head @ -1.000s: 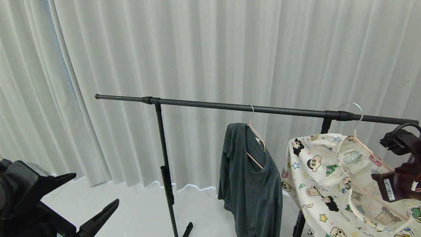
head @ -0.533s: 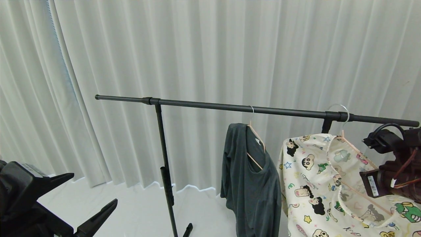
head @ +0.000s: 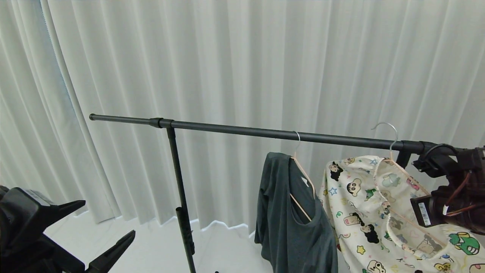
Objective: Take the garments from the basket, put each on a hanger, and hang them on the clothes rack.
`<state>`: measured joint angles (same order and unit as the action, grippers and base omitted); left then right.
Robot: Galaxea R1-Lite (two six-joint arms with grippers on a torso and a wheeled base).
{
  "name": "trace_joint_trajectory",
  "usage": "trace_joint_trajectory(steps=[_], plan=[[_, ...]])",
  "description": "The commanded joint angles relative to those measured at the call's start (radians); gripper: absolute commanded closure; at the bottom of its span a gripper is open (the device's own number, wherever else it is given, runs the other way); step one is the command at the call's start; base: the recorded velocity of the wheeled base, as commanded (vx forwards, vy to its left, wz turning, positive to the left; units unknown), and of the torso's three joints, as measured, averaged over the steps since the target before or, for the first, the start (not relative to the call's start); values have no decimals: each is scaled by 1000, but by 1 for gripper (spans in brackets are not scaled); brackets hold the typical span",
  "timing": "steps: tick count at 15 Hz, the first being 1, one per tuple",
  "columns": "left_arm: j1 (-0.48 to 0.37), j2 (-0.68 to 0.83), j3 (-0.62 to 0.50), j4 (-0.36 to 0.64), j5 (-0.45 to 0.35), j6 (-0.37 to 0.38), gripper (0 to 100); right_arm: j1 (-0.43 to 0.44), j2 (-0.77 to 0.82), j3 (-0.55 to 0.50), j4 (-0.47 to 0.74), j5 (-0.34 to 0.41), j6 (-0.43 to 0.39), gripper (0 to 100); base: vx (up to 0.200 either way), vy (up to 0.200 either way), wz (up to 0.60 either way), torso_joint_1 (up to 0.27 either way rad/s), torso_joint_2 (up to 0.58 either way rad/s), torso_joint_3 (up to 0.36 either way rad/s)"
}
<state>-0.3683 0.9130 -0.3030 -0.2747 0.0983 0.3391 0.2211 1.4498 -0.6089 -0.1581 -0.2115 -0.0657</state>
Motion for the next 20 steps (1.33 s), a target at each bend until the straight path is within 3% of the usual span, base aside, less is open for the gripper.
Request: trace_joint_trajectory(steps=[1, 6, 20], plan=[[0, -2, 2, 0, 0, 0, 0, 0, 26, 1, -3, -3, 1, 100, 0, 0, 0, 0, 0, 0], [2, -13, 2, 0, 1, 0, 0, 47, 149, 0, -98, -108, 130, 100, 0, 0, 0, 0, 0, 0], [2, -13, -1, 0, 1, 1, 0, 50, 270, -6, -232, -121, 156, 100, 0, 0, 0, 0, 0, 0]])
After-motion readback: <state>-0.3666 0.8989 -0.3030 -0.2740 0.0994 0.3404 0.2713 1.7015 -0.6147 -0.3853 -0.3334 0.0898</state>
